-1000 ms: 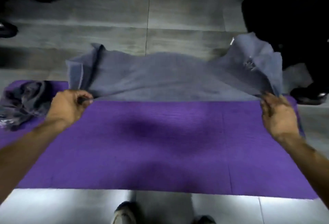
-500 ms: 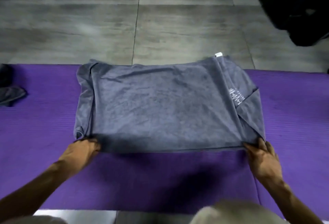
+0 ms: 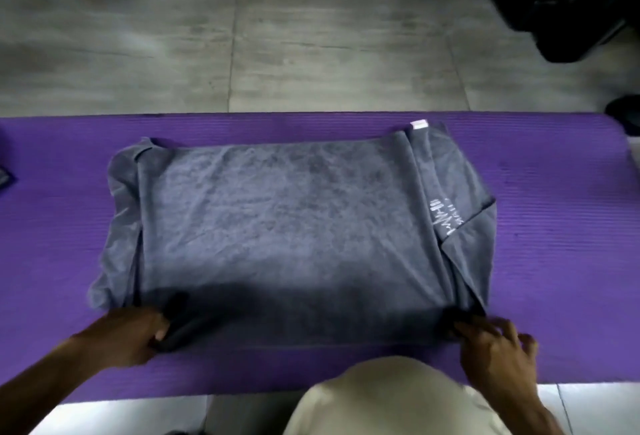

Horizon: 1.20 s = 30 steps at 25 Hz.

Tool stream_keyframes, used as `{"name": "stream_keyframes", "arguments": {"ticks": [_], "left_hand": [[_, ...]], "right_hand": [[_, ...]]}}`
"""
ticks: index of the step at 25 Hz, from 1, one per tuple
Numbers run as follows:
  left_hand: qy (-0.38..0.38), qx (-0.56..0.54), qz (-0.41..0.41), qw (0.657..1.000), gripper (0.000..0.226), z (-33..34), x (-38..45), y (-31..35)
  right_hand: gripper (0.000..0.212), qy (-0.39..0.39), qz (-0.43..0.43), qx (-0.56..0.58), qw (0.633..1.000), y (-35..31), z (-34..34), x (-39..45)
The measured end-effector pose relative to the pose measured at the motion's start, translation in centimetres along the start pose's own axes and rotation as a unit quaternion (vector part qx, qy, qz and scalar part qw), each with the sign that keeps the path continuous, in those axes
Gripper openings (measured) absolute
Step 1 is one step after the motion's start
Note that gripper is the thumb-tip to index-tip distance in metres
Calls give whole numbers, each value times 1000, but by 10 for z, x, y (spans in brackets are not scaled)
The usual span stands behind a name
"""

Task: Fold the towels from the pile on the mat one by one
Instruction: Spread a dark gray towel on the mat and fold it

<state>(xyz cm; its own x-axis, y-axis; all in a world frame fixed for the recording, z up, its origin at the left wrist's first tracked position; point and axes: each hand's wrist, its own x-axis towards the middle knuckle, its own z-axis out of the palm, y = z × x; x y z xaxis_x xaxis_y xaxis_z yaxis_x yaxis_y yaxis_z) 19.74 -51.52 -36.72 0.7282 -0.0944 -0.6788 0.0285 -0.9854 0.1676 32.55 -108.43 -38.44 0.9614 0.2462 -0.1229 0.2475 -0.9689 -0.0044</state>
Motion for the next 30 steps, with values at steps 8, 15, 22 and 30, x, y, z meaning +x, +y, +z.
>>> {"name": "stream_keyframes", "arguments": {"ticks": [8,15,22,30], "left_hand": [[-7,89,250,964,19,-117,62,146],[67,-35,182,980,34,-30,123,281],[200,0,184,962,27,21,116,299],[149,-56,180,971,19,-18,129,290]], "right_hand": [[67,-73,118,103,985,1,-1,116],[31,106,162,428,883,35,-3,115],[35,171,501,605,595,120,0,72],[41,156,464,305,817,124,5,49]]}}
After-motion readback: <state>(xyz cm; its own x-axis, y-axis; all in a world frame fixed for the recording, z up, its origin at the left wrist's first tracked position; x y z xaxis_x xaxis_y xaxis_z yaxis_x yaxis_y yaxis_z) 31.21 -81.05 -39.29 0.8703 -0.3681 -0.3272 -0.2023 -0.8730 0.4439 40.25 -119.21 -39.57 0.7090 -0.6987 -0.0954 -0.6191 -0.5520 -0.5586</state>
